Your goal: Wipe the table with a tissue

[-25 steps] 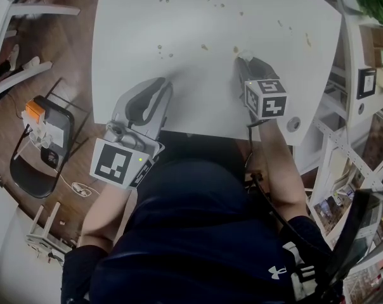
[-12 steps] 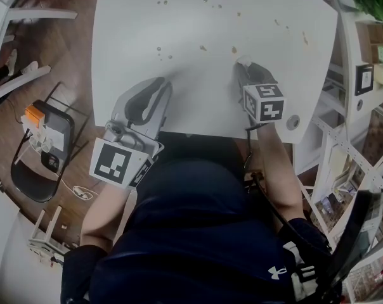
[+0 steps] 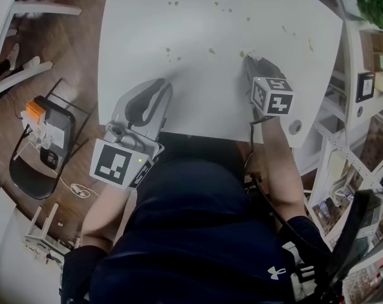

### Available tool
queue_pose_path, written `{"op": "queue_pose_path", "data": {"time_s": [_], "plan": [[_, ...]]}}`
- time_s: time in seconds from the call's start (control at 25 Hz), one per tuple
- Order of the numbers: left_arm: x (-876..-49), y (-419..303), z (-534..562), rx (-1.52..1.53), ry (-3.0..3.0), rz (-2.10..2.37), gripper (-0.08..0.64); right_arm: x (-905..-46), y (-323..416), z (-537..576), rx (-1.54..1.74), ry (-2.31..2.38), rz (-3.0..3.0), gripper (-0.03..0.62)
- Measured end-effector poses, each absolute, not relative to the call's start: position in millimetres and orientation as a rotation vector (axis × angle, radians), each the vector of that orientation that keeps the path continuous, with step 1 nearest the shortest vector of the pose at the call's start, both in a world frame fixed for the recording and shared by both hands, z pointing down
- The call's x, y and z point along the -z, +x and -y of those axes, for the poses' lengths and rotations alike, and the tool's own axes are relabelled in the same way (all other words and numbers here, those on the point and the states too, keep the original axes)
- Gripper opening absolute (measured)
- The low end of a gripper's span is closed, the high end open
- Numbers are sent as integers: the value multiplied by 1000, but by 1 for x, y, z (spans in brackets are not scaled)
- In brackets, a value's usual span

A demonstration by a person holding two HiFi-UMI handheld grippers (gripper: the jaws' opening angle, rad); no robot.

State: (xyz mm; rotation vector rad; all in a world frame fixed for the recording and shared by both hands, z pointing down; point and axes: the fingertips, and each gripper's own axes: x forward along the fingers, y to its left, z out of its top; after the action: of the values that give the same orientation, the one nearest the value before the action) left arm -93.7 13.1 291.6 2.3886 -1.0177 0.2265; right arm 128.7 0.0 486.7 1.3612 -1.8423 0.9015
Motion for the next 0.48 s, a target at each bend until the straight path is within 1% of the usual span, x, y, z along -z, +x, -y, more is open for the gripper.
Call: {"op": "queue_pose_path", "data": {"time_s": [0.48], "plan": [[-291, -102, -9, -212, 2381, 1025, 52, -486, 125, 10, -967, 1397, 1853, 44]]}}
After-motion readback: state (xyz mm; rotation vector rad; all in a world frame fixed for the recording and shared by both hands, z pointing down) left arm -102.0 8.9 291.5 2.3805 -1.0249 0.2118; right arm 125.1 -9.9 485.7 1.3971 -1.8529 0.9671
